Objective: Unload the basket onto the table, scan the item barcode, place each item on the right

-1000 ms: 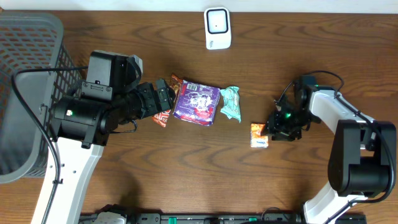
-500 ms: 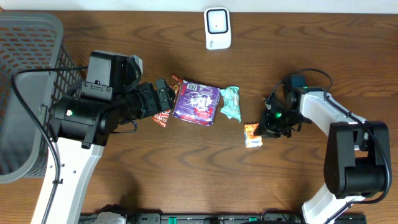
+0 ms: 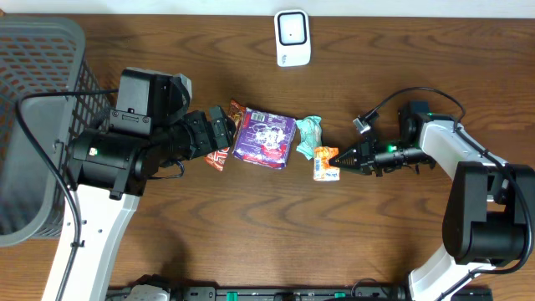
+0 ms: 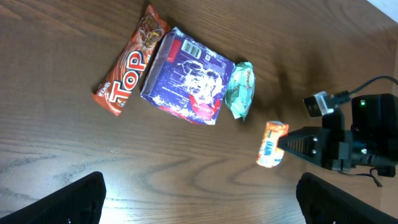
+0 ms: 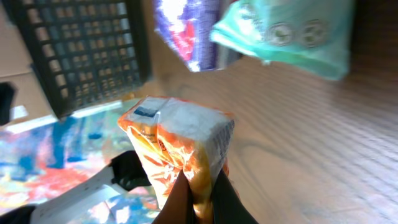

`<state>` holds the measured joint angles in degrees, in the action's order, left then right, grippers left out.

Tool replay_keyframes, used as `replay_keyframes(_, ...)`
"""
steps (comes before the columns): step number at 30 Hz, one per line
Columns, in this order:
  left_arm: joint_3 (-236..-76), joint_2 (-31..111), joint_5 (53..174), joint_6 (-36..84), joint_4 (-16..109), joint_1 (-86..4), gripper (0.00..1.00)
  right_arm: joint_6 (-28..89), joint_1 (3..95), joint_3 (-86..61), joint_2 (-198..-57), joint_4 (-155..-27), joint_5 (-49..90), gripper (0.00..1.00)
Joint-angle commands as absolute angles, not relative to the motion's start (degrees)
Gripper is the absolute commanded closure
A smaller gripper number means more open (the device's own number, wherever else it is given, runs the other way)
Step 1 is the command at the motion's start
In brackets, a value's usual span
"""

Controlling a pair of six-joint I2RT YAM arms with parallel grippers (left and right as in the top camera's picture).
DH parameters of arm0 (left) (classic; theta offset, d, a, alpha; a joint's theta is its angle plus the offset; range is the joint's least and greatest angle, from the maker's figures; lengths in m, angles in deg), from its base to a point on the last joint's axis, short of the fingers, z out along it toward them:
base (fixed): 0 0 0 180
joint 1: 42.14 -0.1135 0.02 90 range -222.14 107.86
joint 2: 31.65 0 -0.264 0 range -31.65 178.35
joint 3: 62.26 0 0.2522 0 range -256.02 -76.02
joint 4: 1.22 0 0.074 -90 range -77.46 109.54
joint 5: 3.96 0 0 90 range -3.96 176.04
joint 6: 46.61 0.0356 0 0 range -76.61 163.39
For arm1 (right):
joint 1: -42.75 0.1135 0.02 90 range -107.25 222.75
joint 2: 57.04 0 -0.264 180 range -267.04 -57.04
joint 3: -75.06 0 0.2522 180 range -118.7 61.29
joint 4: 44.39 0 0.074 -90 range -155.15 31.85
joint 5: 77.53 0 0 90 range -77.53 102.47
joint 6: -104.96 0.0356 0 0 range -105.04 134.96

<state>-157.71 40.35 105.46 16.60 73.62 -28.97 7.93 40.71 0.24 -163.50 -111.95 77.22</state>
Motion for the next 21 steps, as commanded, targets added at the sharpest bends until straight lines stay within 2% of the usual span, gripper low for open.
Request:
replay_keyframes(1, -158.4, 40.6, 105.9, 16.9, 73.6, -29.2, 0.02, 4.0, 40.9, -0.5, -163.8, -113.1, 78.3, 0.99)
replay_keyframes(7, -158.4, 40.6, 105.9, 17.0, 73.6, -29.2, 0.02, 20.4, 42.5, -7.6, -163.7, -115.8, 56.7, 0.99)
replay_keyframes(12, -158.4, 40.6, 105.9, 17.0, 73.6, -29.2, 0.02, 28.5, 47.2, -27.2, -163.7, -122.7, 33.8, 0.99)
replay_keyframes(18, -158.4, 40.6, 105.9, 17.0, 73.6, -29.2, 0.02, 40.1, 54.5, -42.4, -163.8, -114.6, -1.0, 0.99)
replay_keyframes(21, -158.4, 40.6, 105.9, 16.9, 73.6, -29.2, 0.02, 40.5, 59.2, -42.8, -165.1, -105.4, -6.6, 0.99)
